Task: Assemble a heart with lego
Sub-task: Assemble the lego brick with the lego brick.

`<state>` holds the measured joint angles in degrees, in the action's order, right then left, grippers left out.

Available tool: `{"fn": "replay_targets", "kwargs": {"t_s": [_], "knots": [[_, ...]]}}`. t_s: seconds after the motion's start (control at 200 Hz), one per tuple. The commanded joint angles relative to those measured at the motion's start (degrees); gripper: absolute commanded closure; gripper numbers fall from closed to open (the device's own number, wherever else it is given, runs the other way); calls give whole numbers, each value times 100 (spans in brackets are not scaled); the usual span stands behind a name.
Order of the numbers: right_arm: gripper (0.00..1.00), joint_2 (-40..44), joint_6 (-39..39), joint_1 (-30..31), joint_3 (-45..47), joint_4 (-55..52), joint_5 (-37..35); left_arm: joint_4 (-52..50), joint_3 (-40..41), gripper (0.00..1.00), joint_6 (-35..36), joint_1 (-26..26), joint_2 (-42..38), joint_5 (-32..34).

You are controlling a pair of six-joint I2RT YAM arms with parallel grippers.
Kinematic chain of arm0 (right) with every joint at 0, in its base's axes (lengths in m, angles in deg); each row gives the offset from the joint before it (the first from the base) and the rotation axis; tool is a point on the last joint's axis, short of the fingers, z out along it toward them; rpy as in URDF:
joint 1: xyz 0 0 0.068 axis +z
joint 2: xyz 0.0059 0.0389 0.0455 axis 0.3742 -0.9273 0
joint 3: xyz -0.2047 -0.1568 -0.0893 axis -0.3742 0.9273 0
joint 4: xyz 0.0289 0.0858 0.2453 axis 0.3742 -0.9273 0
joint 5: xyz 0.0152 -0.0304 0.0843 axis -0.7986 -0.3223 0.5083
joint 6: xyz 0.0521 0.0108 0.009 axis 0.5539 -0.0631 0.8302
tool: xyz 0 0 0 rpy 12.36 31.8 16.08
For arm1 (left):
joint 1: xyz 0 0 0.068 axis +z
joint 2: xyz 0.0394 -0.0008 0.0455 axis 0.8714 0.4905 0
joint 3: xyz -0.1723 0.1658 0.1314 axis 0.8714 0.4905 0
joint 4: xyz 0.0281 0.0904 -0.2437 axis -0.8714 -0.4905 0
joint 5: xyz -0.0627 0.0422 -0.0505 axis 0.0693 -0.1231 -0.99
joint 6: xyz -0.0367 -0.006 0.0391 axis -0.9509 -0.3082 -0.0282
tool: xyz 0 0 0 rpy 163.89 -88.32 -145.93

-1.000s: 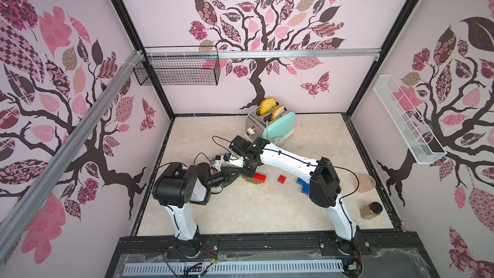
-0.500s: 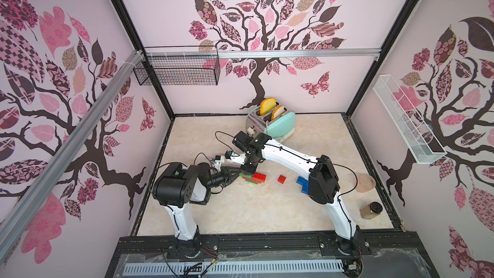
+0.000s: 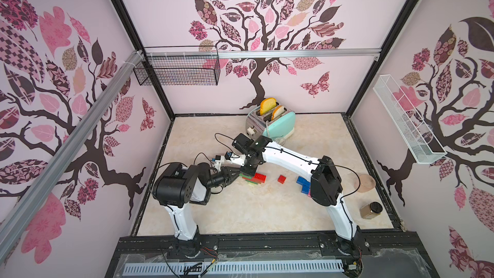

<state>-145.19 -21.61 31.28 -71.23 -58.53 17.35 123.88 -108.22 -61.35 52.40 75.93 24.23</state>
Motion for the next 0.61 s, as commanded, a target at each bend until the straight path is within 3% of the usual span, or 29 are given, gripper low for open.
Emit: {"fn": "replay_targets", "kwargs": {"t_s": [0.0,0.255,0.44,0.6], "knots": [[81,-772,10,227,274,-211,-285,129,16,87,54,-22,14,30],[80,-1169,-149,145,-244,-800,611,129,53,87,60,-21,-24,30],[80,-1191,-149,63,-220,-823,658,129,49,87,69,-24,-23,19],[74,-751,62,2,153,-262,606,129,39,87,69,-25,3,19]]}}
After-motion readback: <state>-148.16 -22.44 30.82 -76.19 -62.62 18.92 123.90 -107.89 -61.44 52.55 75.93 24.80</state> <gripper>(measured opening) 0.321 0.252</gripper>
